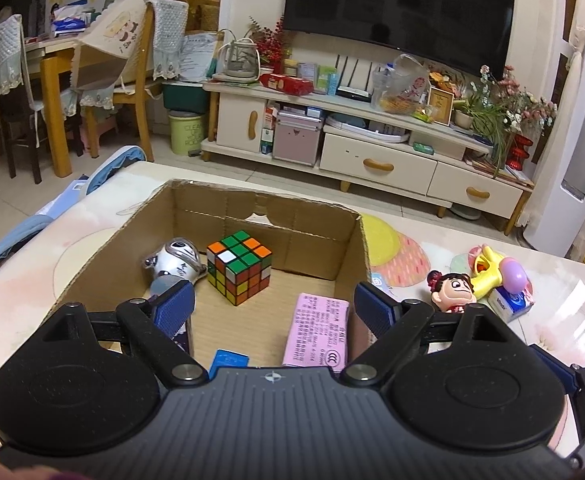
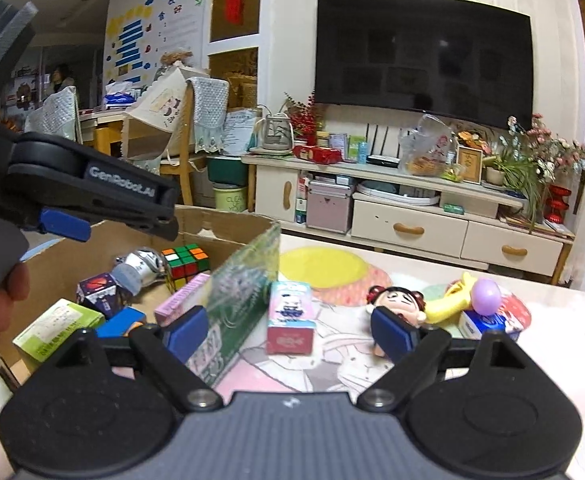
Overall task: Organize rigid objects
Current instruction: 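Withdraw both open tools from the cardboard box toward the table, then close right tool on red-haired doll figure while left tool moves toward toy gun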
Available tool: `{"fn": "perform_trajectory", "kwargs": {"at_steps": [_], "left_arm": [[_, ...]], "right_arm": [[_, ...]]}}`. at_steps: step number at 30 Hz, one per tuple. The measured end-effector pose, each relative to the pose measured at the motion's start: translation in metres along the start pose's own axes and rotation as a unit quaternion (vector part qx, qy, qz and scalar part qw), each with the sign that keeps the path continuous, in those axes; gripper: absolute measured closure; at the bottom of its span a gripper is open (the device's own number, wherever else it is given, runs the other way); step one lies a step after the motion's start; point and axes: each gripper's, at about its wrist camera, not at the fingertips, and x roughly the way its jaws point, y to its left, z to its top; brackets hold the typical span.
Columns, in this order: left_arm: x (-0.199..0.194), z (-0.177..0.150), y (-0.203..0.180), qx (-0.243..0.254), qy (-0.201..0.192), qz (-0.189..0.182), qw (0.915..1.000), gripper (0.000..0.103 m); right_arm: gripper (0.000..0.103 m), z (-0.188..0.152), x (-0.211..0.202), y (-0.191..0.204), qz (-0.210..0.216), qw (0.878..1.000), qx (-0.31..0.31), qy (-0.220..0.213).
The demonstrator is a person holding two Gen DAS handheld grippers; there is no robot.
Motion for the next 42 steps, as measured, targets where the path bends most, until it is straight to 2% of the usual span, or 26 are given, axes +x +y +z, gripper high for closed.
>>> {"fn": "perform_trajectory", "kwargs": {"at_steps": [13, 19, 26, 30, 36, 39, 42], "left_arm": [[0.002, -0.004, -0.003, 0.033, 0.002, -0.015, 0.9994, 0.000], [0.003, -0.003, -0.003, 0.041, 0.000, -0.022, 0.9989, 0.000], [0.006, -0.003, 0.000, 0.043, 0.004, -0.030, 0.9986, 0.000], [0.007, -0.003, 0.001, 0.044, 0.008, -0.037, 0.9983, 0.000], [0.009, -0.005, -0.003, 0.055, 0.012, -0.042, 0.9975, 0.000], [0.010, -0.005, -0.004, 0.059, 0.015, -0.044, 0.9971, 0.000], [0.012, -0.007, -0.007, 0.065, 0.019, -0.045, 0.9967, 0.000]], "right_arm": [[0.015, -0.022, 0.018, -0.043, -0.038, 0.999, 0.030, 0.015], [0.015, -0.030, 0.046, -0.065, -0.054, 0.997, 0.048, 0.030], [0.015, -0.032, 0.084, -0.086, -0.053, 0.994, 0.089, 0.047], [0.016, -0.032, 0.106, -0.089, -0.055, 0.993, 0.090, 0.052], [0.020, -0.028, 0.124, -0.098, -0.052, 0.990, 0.111, 0.064], [0.027, -0.027, 0.131, -0.100, -0.048, 0.989, 0.118, 0.080], [0.040, -0.027, 0.134, -0.102, -0.045, 0.988, 0.119, 0.087]]}}
